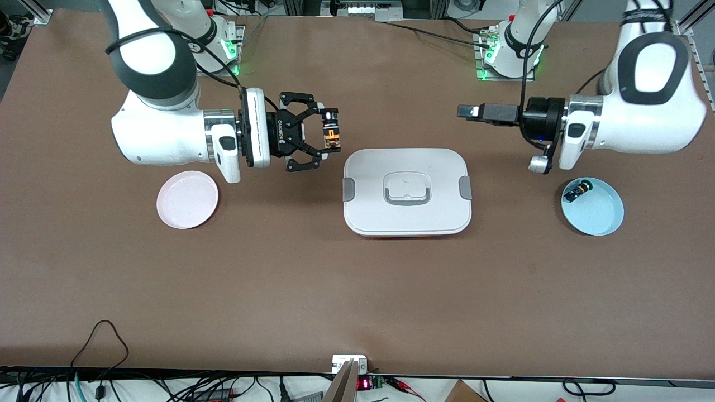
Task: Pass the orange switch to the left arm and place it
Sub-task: 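Lift the switch with the right gripper while the left gripper approaches, then hold the switch above the box while the left gripper grasps it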
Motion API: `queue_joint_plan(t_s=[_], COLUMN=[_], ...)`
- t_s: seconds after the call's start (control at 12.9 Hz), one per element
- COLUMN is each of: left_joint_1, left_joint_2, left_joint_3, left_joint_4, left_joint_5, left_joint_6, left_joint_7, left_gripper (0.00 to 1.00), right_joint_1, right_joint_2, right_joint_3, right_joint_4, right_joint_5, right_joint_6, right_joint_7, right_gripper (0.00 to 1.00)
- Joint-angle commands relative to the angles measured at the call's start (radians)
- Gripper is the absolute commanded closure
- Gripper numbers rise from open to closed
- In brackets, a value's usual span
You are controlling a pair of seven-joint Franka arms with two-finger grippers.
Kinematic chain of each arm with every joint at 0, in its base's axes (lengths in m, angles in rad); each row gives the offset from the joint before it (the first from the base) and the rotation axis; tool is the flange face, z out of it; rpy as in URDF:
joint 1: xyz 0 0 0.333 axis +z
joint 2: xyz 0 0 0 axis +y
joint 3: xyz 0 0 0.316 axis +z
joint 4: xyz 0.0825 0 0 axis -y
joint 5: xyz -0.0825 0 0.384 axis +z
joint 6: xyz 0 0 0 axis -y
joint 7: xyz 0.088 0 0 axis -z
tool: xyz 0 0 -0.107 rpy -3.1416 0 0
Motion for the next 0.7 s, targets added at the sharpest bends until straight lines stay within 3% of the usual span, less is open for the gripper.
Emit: queue_joint_plan(t_s=[0.0, 0.08, 0.31, 0.47, 0.62], left_joint_1=[-0.055, -0.084, -0.154, -0.162, -0.194], left_joint_2=[-0.015, -0.016, -0.021, -0.015, 0.002], left_joint_3=[-0.011, -0.018, -0.099, -0.147, -0.153], left_joint_4=[-0.035, -0.037, -0.031, -0.025, -0.020], left_joint_5=[-0.164, -0.216, -0.375, -0.410, -0.415], left_joint_6=[0.096, 0.143, 0.381, 0.481, 0.542], left_joint_7=[0.034, 0.034, -0.015, -0.002, 0.039], left_gripper=[0.00, 0.00, 0.00, 0.00, 0.00], right_joint_1=[0.026, 0.035, 0.043, 0.046, 0.050], right_joint_2=[0.019, 0.022, 0.042, 0.055, 0.058], right_joint_3=[-0.004, -0.004, -0.004, -0.004, -0.004], right_joint_4=[-0.027, -0.048, -0.054, -0.054, -0.057], right_joint_5=[0.182, 0.234, 0.272, 0.278, 0.354], right_joint_6=[0.039, 0.039, 0.039, 0.039, 0.033], right_joint_7=[-0.170, -0.203, -0.257, -0.270, -0.283], right_gripper=[0.73, 0.73, 0.74, 0.76, 0.76])
